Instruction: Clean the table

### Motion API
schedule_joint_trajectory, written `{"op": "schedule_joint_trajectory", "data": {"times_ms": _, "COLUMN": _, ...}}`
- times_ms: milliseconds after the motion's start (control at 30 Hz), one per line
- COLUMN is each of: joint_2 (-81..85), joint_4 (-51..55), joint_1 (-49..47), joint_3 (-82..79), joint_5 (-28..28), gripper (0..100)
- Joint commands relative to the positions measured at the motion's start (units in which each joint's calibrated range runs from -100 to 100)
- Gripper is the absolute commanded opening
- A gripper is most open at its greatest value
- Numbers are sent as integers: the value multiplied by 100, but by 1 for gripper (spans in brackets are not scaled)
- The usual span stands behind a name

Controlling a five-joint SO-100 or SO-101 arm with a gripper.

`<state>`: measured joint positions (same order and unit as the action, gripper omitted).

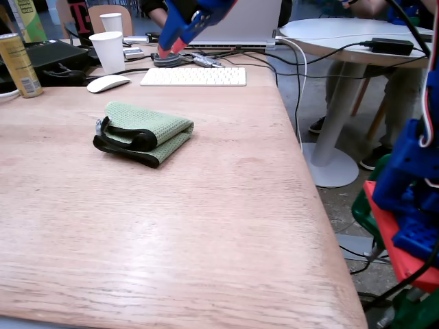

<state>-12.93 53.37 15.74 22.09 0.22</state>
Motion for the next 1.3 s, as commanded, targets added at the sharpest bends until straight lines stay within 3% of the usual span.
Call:
{"op": "schedule_joint_trajectory", "data": {"times_ms": 0, "joint_2": 49, "joint_4": -34, "joint_1": 34, "joint_3": 268, "joint_5": -59, "gripper": 11}}
{"op": "schedule_joint_trajectory", "data": {"times_ms": 167, "joint_2": -345, "joint_4": -58, "joint_1": 51, "joint_3": 297, "joint_5": -59, "gripper": 14}}
{"op": "schedule_joint_trajectory", "data": {"times_ms": 300, "joint_2": -508, "joint_4": -67, "joint_1": 34, "joint_3": 306, "joint_5": -254, "gripper": 32}}
{"op": "schedule_joint_trajectory", "data": {"times_ms": 367, "joint_2": -877, "joint_4": -75, "joint_1": 0, "joint_3": 589, "joint_5": -278, "gripper": 34}}
{"op": "schedule_joint_trajectory", "data": {"times_ms": 600, "joint_2": -2601, "joint_4": 48, "joint_1": 34, "joint_3": 3109, "joint_5": -283, "gripper": 34}}
{"op": "schedule_joint_trajectory", "data": {"times_ms": 867, "joint_2": -3459, "joint_4": 122, "joint_1": -423, "joint_3": 3166, "joint_5": -234, "gripper": 34}}
{"op": "schedule_joint_trajectory", "data": {"times_ms": 1000, "joint_2": -3459, "joint_4": 1108, "joint_1": -711, "joint_3": 3279, "joint_5": -215, "gripper": 34}}
{"op": "schedule_joint_trajectory", "data": {"times_ms": 1267, "joint_2": -3467, "joint_4": 1740, "joint_1": -524, "joint_3": 3260, "joint_5": -220, "gripper": 34}}
